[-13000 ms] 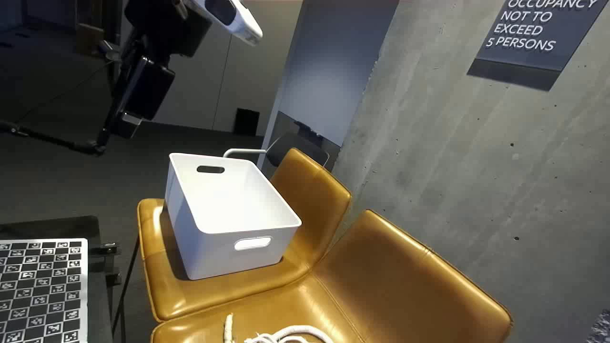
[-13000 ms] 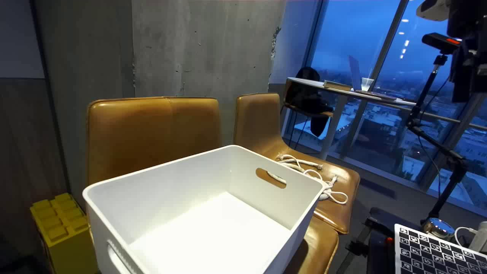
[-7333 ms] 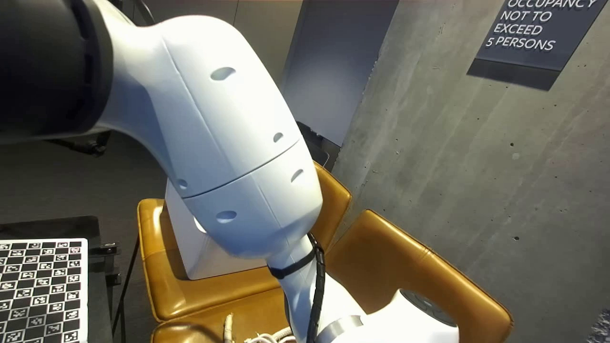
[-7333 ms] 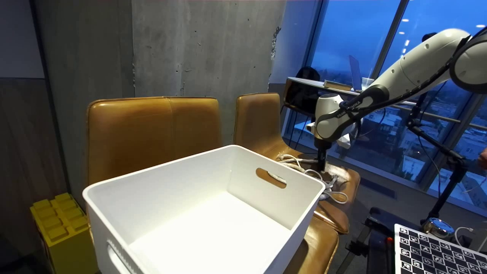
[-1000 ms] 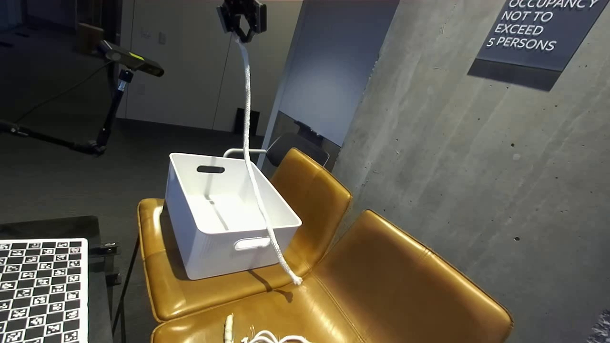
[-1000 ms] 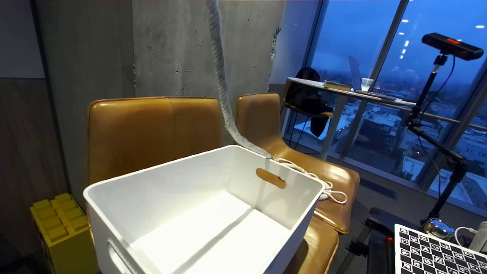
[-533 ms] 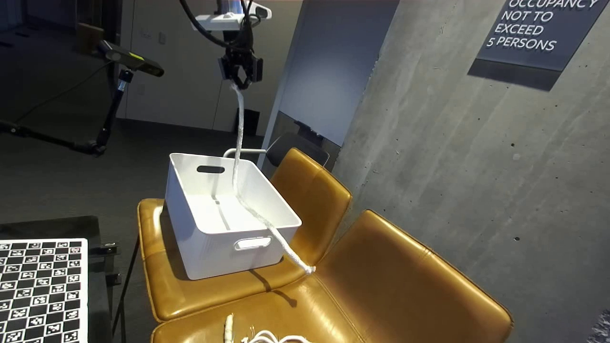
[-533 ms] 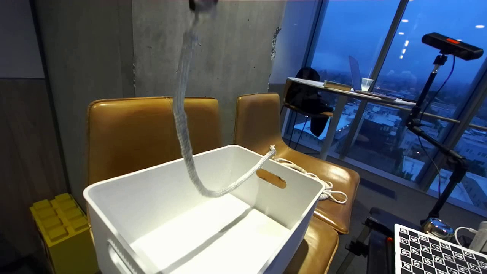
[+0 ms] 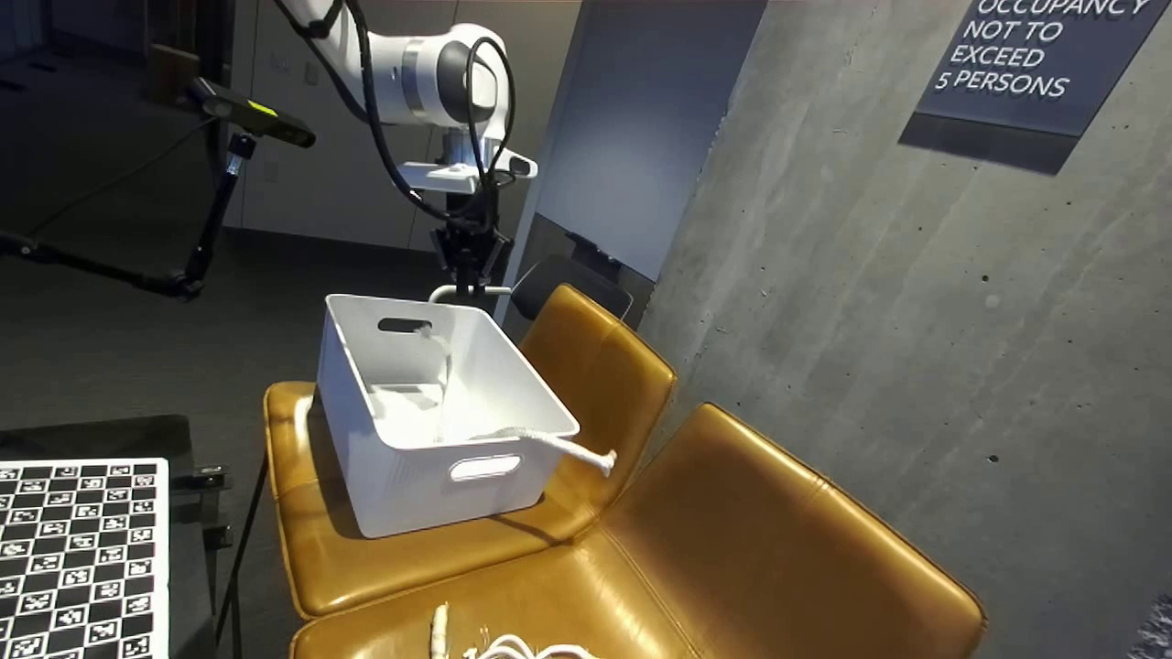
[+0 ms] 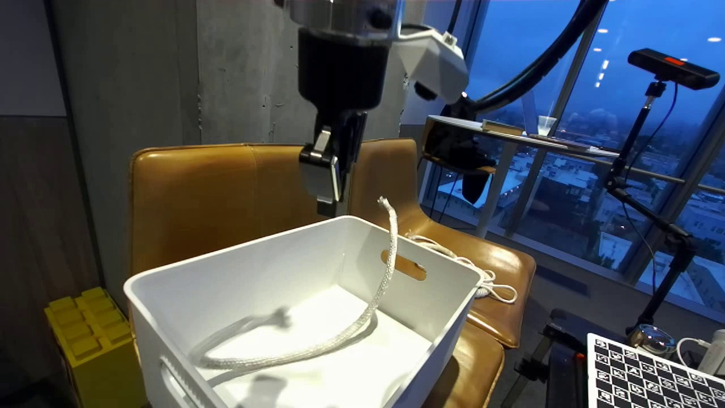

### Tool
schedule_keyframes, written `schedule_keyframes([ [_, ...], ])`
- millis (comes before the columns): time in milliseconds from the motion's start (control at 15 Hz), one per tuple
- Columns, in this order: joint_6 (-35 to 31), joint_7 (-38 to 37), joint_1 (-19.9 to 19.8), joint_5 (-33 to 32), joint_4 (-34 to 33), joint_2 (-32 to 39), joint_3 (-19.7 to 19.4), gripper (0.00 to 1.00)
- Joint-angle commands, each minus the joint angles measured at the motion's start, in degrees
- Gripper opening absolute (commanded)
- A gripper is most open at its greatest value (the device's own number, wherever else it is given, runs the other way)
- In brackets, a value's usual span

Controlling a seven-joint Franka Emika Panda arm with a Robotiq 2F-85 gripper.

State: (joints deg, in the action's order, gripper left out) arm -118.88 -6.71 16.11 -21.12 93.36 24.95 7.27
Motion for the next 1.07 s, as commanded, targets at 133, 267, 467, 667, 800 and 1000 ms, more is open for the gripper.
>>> schedule_keyframes([
  [133, -2.8, 5.4, -6.3, 3.1, 9.0, -4.1, -2.7, 0.77],
  [267, -4.9, 8.6, -9.9, 3.4, 12.2, -4.5, -4.3, 0.92],
  [467, -10.3, 18.1, -16.7, 5.2, 16.3, -5.4, -6.3, 1.0],
  [667, -17.1, 25.4, -21.9, 8.7, 17.2, -5.3, -7.1, 1.0],
  [800, -21.4, 28.3, -25.0, 15.0, 16.4, -4.2, -6.2, 1.0],
  [1000, -27.0, 30.0, -27.4, 25.1, 16.4, -3.3, -4.3, 1.0],
])
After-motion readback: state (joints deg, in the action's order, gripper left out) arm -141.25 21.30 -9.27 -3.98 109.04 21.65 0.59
